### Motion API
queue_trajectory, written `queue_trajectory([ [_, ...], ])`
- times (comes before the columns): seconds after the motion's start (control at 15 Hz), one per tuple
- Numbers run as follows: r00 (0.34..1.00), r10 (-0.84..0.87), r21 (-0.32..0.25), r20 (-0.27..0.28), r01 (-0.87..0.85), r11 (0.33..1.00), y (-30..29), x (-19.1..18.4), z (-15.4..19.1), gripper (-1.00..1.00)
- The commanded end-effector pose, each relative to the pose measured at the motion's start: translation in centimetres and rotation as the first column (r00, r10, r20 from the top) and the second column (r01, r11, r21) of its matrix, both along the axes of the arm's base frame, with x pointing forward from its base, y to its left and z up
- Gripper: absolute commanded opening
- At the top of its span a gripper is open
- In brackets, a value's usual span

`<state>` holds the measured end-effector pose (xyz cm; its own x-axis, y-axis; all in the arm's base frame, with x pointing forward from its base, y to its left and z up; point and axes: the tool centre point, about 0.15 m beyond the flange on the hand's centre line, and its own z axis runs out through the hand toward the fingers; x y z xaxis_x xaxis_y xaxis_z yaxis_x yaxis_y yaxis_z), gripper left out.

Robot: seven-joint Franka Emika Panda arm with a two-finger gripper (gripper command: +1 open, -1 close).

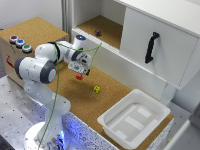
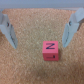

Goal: Go slide the pink block to the left

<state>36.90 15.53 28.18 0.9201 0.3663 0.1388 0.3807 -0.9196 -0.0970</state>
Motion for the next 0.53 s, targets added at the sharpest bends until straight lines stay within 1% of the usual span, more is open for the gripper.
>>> queue_trajectory([
  [0.0,0.991,-0.067,-0.151,0.119,0.084,0.985,1.7,2.5,-3.3,1.00],
  [0.13,0.989,-0.093,-0.200,0.118,0.116,0.973,1.5,3.2,-4.8,1.00],
  [0.27,0.988,-0.111,-0.221,0.108,0.133,0.966,1.3,3.5,-5.8,1.00],
  [0.47,0.989,-0.129,-0.203,0.073,0.141,0.969,0.7,4.1,-6.7,1.00],
])
